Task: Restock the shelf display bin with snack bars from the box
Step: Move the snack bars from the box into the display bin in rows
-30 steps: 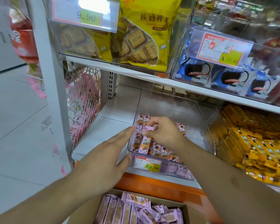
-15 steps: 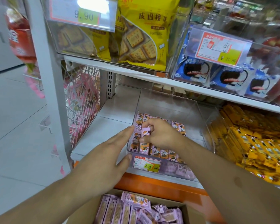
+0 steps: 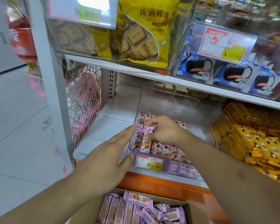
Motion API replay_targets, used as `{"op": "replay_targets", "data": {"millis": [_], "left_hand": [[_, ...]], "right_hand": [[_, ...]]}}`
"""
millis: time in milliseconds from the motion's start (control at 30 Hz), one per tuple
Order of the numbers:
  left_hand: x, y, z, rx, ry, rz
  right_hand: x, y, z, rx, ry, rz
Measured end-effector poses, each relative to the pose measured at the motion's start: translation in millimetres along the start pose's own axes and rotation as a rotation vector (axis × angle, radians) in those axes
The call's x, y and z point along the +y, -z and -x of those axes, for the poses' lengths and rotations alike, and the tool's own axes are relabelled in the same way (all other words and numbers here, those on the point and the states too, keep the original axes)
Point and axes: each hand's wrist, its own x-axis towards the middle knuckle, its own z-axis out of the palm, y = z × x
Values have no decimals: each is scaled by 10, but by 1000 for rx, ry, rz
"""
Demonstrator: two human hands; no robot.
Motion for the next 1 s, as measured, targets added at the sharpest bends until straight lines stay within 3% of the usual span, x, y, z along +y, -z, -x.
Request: {"op": "replay_targets", "data": {"millis": [367,667,1000], "left_hand": [[60,-31,5,-22,-20,-37],[87,-43,-6,-42,-17,-21],[69,-39,8,-20,-31,-34]], "right_hand": [[-99,-12,-22,-20,41,250],[82,-95,-30,102,12,13],[109,-156,-10,113,156,204]]}}
